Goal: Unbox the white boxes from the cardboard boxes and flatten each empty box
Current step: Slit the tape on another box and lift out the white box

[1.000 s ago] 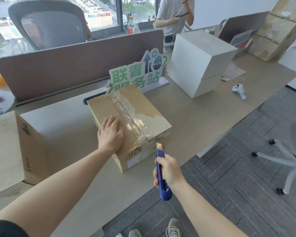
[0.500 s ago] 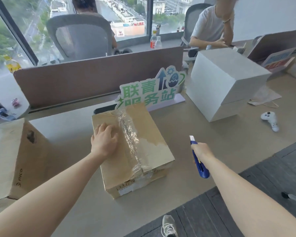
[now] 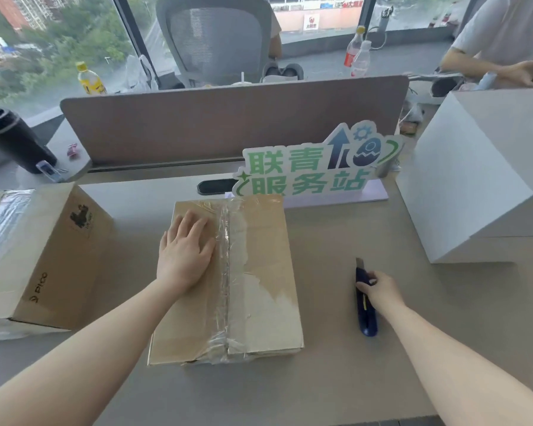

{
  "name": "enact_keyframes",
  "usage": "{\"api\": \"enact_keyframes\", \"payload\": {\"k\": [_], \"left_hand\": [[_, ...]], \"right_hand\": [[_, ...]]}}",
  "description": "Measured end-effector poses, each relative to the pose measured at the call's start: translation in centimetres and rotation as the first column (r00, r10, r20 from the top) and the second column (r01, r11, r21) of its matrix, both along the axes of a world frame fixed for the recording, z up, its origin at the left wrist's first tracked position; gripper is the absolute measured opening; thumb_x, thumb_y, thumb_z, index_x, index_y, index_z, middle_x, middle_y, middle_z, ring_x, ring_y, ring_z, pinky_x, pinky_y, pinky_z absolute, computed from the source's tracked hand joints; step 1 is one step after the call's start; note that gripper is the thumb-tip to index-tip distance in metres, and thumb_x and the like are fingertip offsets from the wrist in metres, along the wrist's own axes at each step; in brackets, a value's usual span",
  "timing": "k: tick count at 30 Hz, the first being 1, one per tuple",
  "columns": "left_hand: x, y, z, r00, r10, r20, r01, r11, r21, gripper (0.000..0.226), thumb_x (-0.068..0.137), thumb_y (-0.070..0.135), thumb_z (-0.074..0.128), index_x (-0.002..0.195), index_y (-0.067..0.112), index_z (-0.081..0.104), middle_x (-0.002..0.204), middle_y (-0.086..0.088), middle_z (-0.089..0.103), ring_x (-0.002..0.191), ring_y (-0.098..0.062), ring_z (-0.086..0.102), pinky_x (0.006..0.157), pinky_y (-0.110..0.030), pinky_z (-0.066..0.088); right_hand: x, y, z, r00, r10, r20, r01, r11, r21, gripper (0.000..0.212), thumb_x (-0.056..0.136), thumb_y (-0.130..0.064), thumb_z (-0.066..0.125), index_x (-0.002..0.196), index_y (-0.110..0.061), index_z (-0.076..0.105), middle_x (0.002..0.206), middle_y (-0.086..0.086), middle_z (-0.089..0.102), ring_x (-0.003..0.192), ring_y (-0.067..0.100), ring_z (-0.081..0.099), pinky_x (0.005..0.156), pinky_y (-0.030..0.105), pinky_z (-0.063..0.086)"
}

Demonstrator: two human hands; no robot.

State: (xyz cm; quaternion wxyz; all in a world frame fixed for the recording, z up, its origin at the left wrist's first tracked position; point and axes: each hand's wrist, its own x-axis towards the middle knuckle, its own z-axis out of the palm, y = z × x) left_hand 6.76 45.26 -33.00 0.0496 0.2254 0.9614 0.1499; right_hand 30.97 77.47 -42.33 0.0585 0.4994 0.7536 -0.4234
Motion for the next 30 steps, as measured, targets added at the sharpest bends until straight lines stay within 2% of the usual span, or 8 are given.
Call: {"api": "enact_keyframes", "payload": {"k": [4,8,11,15,19,23,26,30], "left_hand": [[-0.3,0.2,-0.2,1.000,-0.003,-0.018,0.003,1.000,0.005,0.044,0.098,0.040,0.043,0.142,0.031,0.041,0.158,0.009,0.024,0.148,-0.017,0.009,0.119,-0.043,0.016],[-1.5,0.7,0.3,1.000,-0.017,-0.017,0.017,0.999,0.039,0.049,0.096,0.040,0.046,0.144,0.031,0.040,0.156,0.010,0.027,0.146,-0.017,0.014,0.117,-0.044,0.020],[-2.8,1.5,0.7,1.000,-0.003,0.017,0.002,0.999,0.049,0.053,0.097,0.042,0.044,0.148,0.030,0.034,0.159,0.008,0.023,0.148,-0.018,0.012,0.118,-0.043,0.017],[-5.2,2.9,1.0,0.992,0.005,0.124,-0.003,1.000,-0.010,0.060,0.099,0.047,0.035,0.154,0.026,0.024,0.162,0.005,0.019,0.150,-0.021,0.007,0.119,-0.049,0.014],[-6.9,3.9,1.6,0.974,0.029,0.226,-0.036,0.999,0.024,0.048,0.098,0.037,0.038,0.145,0.029,0.041,0.155,0.003,0.034,0.146,-0.021,0.016,0.114,-0.049,0.020],[-7.4,3.5,1.2,0.962,0.037,0.270,-0.080,0.985,0.152,0.037,0.098,0.037,0.042,0.133,0.036,0.054,0.146,0.004,0.044,0.142,-0.019,0.023,0.110,-0.045,0.022],[-7.5,3.4,1.1,0.960,0.035,0.279,-0.106,0.965,0.241,0.032,0.097,0.036,0.045,0.127,0.035,0.058,0.141,0.008,0.048,0.140,-0.016,0.025,0.108,-0.042,0.021],[-7.8,3.6,1.2,0.952,0.054,0.303,-0.144,0.948,0.284,0.027,0.095,0.037,0.049,0.120,0.033,0.060,0.134,0.009,0.052,0.135,-0.015,0.030,0.103,-0.039,0.023]], "right_hand": [[-0.1,0.4,-0.6,0.998,0.005,0.057,-0.008,0.998,0.058,0.026,0.092,-0.027,0.068,0.112,-0.015,0.057,0.104,0.009,0.064,0.089,0.028,0.060,0.074,0.036,0.048],[-0.8,-0.7,0.5,0.990,0.009,0.137,-0.049,0.956,0.288,0.046,0.096,-0.032,0.061,0.135,-0.010,0.052,0.130,0.018,0.054,0.113,0.037,0.056,0.080,0.039,0.043],[-4.7,-3.7,3.6,0.989,0.055,-0.135,0.006,0.909,0.417,0.030,0.094,-0.017,0.060,0.122,-0.006,0.062,0.118,0.019,0.058,0.105,0.039,0.058,0.083,0.041,0.046],[-11.9,-9.4,9.5,0.821,0.419,-0.388,-0.152,0.815,0.558,0.025,0.093,-0.007,0.058,0.117,-0.006,0.065,0.115,0.008,0.063,0.109,0.025,0.055,0.090,0.029,0.041],[-18.8,-13.3,12.7,0.690,0.698,-0.192,-0.485,0.643,0.593,0.043,0.097,-0.014,0.048,0.140,-0.009,0.050,0.143,0.006,0.051,0.135,0.023,0.040,0.114,0.035,0.028],[-22.9,-13.7,12.1,0.705,0.698,0.124,-0.665,0.589,0.459,0.052,0.102,-0.041,0.035,0.149,-0.021,0.037,0.156,-0.001,0.035,0.146,0.022,0.024,0.119,0.048,0.013],[-23.9,-13.6,11.5,0.754,0.653,0.075,-0.617,0.664,0.423,0.043,0.099,-0.045,0.038,0.136,-0.027,0.050,0.141,-0.003,0.053,0.133,0.020,0.041,0.115,0.046,0.018],[-24.3,-13.5,11.4,0.793,0.609,-0.017,-0.550,0.728,0.409,0.027,0.096,-0.035,0.046,0.120,-0.027,0.056,0.123,-0.004,0.062,0.117,0.021,0.050,0.108,0.040,0.024]]}}
